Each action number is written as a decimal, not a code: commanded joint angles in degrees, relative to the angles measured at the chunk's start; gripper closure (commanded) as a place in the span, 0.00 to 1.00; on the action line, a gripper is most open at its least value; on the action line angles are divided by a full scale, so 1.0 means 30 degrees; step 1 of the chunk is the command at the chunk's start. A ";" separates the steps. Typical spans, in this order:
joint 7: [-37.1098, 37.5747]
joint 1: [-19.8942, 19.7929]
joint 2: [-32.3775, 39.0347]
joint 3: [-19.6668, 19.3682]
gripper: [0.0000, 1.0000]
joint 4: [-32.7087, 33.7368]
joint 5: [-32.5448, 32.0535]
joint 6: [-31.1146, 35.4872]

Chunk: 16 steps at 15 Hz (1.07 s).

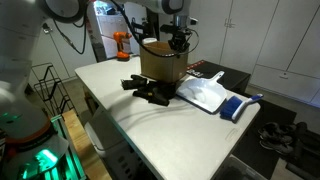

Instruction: Pour the contents of the box onto the table

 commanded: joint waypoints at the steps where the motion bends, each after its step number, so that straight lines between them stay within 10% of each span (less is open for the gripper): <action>1: 0.0169 0.0039 -0.0840 -0.0043 0.47 -0.0481 0.0381 0.0471; 7: 0.1920 0.0540 -0.3127 0.0230 0.03 0.0250 0.0166 -0.2364; 13: 0.4997 0.1184 -0.4545 0.0436 0.00 0.2444 0.0391 -1.0296; 16: 0.4080 0.1590 -0.4939 0.0415 0.00 0.2481 -0.1129 -1.0710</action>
